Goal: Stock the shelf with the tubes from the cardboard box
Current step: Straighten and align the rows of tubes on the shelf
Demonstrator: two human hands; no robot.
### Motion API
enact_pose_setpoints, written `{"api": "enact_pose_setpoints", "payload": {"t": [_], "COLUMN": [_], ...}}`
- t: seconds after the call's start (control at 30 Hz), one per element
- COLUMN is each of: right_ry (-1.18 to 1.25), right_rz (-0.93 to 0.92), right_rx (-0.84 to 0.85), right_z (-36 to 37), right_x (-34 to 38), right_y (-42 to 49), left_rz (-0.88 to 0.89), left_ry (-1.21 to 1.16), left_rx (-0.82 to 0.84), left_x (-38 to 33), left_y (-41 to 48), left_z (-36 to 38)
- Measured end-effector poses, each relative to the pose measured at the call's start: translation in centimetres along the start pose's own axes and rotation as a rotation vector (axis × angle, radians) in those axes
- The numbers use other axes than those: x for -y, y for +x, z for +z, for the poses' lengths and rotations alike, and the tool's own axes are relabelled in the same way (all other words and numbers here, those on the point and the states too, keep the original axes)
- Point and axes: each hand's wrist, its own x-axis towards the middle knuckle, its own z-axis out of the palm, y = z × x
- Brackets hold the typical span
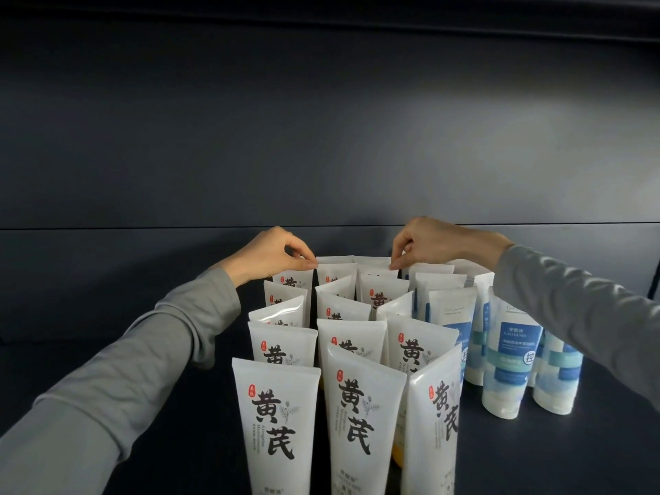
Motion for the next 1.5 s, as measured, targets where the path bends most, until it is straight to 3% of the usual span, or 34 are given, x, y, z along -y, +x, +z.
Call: {"api": "enact_pose_setpoints", "payload": {"t": [0.2,0.37,0.6,0.83,1.5], "right_ry": [0.039,0.148,0.047,-0.055,-0.076], "right_rz": [0.027,0.015,0.023,0.046,0.037], "right_rx": [0.017,-0.067,-0.035,-0.033,-0.084], "right_z": [-0.4,-0.8,0.1,1.1,1.4], "right_x": [0.0,0.3,1.3,1.0,0.1], "right_y": [0.0,0.3,2.5,3.9,3.9], "left_rz": [0.015,-0.025,-0.172,-0.156,-0.181], "left_ry": [-0.02,0.025,0.117,0.139,-0.115], "left_rx": [-0.019,-0.12,-0.089,-0.131,-0.161], "left_x": [0.2,1.1,3.2,3.9,4.7], "left_y": [-0.3,-0.4,-0.5,-0.5,-0.2], "left_z": [-0.6,-1.4,-1.4,-1.3,-0.6]}}
